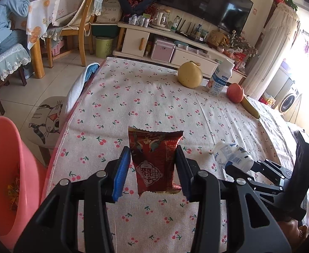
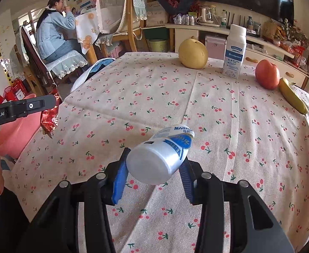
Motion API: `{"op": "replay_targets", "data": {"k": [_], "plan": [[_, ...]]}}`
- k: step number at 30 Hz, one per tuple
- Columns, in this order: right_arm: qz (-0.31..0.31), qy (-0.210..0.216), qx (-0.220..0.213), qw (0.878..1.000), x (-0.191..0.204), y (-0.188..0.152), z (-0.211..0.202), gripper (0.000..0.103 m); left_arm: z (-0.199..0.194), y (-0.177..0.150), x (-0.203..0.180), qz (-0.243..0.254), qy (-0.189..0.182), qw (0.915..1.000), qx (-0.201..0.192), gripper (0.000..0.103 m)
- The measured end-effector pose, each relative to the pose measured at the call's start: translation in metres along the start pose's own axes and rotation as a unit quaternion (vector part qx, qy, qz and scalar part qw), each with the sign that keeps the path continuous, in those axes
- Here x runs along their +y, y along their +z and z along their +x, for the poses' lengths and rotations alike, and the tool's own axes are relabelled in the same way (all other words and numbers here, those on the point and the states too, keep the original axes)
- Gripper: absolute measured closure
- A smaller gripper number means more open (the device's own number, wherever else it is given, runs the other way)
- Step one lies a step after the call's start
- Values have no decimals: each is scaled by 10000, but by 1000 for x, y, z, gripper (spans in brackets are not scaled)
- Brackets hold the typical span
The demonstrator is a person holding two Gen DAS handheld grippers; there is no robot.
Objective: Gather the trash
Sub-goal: 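Carry the red wrapper and white bottle over the pink bucket and open both tools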
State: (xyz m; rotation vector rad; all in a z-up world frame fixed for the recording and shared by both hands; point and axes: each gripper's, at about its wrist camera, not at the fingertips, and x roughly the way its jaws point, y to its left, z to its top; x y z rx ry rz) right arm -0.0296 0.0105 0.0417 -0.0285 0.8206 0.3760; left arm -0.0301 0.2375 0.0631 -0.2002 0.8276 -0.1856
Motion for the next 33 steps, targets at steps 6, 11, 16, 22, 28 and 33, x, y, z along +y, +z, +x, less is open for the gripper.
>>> {"op": "replay_targets", "data": {"k": [6, 11, 16, 22, 28, 33], "plan": [[-105, 143, -158, 9997, 23, 11, -11, 58, -16, 3, 12, -100, 6, 9997, -204, 59], [-255, 293, -229, 9990, 47, 21, -15, 59, -28, 4, 25, -203, 79, 9991, -361, 59], [-366, 540, -280, 9975, 74, 33, -16, 60, -42, 6, 39, -340, 165, 9978, -537, 59], [-644, 883, -405, 9932, 122, 54, -15, 61, -64, 9, 64, -661, 365, 9936, -839, 59], [-1108, 1219, -489, 9851, 181, 69, -13, 61, -88, 10, 105, -1158, 731, 9844, -1106, 59], [-1451, 1502, -499, 9767, 229, 78, -6, 61, -109, 8, 142, -1512, 1176, 9728, -1302, 59]]}}
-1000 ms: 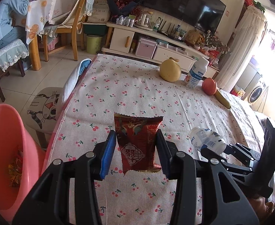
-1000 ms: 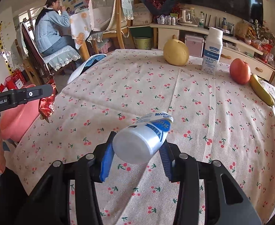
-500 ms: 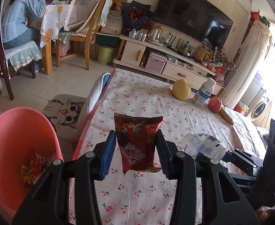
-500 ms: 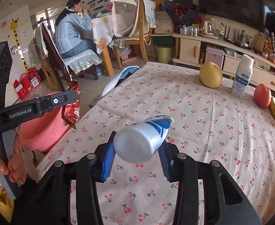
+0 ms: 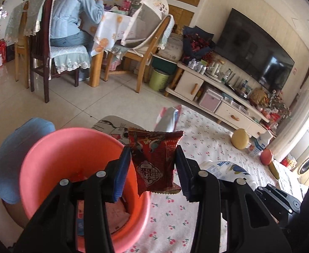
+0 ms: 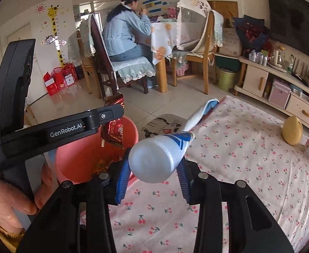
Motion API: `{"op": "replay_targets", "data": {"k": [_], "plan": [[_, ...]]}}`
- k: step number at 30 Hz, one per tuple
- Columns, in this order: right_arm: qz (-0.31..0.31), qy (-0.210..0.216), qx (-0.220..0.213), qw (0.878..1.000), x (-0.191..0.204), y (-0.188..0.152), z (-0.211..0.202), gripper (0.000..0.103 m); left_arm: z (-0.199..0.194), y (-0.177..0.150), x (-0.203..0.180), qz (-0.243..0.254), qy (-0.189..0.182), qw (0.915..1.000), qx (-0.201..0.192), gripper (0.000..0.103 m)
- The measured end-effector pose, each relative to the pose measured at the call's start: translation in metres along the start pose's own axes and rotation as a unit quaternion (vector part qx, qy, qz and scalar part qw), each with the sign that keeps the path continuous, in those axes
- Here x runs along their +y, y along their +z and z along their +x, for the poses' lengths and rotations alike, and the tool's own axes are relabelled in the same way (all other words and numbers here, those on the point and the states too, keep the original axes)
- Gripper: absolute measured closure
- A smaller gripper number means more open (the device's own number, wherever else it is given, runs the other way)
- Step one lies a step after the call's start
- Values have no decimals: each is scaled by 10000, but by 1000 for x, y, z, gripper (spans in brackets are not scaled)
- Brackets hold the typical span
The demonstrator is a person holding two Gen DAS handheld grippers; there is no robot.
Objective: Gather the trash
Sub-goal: 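Carry the red wrapper and white bottle over the pink bucket and open both tools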
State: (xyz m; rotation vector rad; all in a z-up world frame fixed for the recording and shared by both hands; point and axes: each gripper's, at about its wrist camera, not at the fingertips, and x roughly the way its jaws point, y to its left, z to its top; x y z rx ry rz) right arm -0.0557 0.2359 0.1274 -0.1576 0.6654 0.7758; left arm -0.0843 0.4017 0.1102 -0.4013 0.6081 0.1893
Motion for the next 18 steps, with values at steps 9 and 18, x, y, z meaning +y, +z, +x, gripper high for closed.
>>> {"op": "replay_targets", "data": {"k": [9, 18], "plan": [[-351, 439, 105, 9984, 53, 19, 40, 61, -9, 14, 53, -501, 486, 9974, -167, 59], [-510, 856, 596, 9932, 83, 12, 83, 45, -1, 16, 79, -877, 729, 9935, -2, 52]]}}
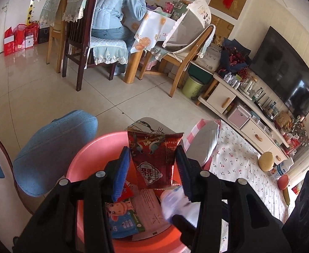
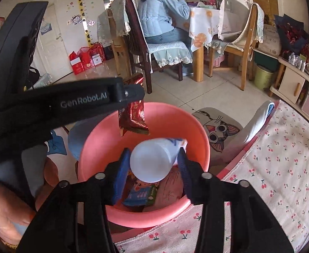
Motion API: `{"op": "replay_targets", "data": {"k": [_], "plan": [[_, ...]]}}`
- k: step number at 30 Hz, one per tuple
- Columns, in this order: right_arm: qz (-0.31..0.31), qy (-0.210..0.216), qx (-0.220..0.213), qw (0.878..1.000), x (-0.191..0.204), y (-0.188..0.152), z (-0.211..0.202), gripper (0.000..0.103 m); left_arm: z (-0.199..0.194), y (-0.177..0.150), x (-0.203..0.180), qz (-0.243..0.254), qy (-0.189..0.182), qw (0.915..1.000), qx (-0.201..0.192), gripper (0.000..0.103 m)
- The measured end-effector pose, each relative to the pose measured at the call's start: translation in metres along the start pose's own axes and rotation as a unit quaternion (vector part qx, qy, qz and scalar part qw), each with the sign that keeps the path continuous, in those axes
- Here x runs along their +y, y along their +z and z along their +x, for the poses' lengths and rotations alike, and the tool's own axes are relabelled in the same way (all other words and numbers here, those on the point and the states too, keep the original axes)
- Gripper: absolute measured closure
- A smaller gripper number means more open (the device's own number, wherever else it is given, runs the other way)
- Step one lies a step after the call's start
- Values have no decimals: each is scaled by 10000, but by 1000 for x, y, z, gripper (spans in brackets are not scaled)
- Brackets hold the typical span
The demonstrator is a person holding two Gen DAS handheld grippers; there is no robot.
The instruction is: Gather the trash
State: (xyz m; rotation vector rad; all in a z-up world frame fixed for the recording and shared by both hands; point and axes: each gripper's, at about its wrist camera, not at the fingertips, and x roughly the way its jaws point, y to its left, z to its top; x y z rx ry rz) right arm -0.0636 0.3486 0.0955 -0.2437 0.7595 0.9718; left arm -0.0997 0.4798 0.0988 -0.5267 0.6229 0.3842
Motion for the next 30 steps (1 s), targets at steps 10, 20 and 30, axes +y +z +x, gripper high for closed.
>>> {"op": "replay_targets", "data": {"k": [10, 20, 30], "plan": [[478, -457, -426, 9969, -30, -17, -27, 15, -1, -4, -11, 102, 389, 9989, -233, 14], [1322, -818, -557, 9863, -85, -42, -66, 14, -10, -10, -46, 775, 458, 9944, -559, 4], [1358, -1346, -797, 9783, -104, -64, -112, 14, -21, -25, -88, 1295, 126, 9877, -868, 4]]}}
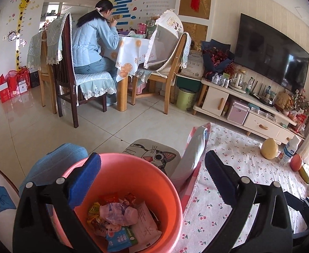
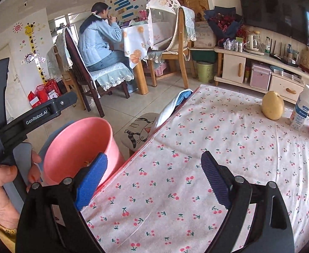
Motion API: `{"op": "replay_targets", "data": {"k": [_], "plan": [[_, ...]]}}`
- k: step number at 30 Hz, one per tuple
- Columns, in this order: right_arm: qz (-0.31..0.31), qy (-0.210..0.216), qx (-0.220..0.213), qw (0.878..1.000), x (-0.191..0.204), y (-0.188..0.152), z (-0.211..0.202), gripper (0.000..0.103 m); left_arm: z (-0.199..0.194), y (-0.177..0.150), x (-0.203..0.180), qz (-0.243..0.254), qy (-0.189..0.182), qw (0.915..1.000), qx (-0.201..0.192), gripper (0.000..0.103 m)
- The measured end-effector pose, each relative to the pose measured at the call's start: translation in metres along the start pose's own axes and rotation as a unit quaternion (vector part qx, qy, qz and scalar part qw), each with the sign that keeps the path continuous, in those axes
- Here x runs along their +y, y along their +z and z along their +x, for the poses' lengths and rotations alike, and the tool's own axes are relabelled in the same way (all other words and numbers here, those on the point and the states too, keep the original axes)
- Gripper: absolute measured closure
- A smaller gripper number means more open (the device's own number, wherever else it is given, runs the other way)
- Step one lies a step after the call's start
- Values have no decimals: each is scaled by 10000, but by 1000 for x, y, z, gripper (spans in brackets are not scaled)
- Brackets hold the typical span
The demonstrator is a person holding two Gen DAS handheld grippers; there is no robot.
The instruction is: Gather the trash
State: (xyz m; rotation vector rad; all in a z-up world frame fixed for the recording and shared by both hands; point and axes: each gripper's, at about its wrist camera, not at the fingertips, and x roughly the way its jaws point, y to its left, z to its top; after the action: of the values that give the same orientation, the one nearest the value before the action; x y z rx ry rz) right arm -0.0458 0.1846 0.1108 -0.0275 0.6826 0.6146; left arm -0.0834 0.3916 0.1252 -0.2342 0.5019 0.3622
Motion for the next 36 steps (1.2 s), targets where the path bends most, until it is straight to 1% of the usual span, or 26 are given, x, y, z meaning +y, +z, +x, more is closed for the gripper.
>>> {"op": "replay_targets", "data": {"k": [5, 9, 11, 18, 23, 25, 31, 36], "plan": [[-33, -219, -118, 9997, -16, -4, -19, 14, -3, -7, -28, 282, -144, 9995, -6, 4], [25, -311, -237, 9992, -31, -7, -37, 13, -9, -16, -45, 294, -556, 9980, 72, 4], [63, -386, -280, 9988, -38, -10, -44, 11, -12, -20, -55, 299, -696, 9971, 110, 4], [196, -700, -355, 9967, -64, -26, -66, 10, -17, -34, -94, 609, -846, 9942, 248, 4], [316, -862, -466, 9947, -86, -34, -82, 10, -22, -38, -114, 573, -1085, 9919, 326, 4], [371, -931, -501, 9937, -95, -37, -88, 10, -26, -40, -122, 566, -1099, 9917, 345, 4], [569, -1126, -638, 9900, -123, -48, -109, 10, -37, -40, -150, 748, -961, 9922, 258, 4], [557, -1433, -853, 9844, -145, -54, -131, 10, -49, -42, -178, 919, -958, 9911, 139, 4]]}}
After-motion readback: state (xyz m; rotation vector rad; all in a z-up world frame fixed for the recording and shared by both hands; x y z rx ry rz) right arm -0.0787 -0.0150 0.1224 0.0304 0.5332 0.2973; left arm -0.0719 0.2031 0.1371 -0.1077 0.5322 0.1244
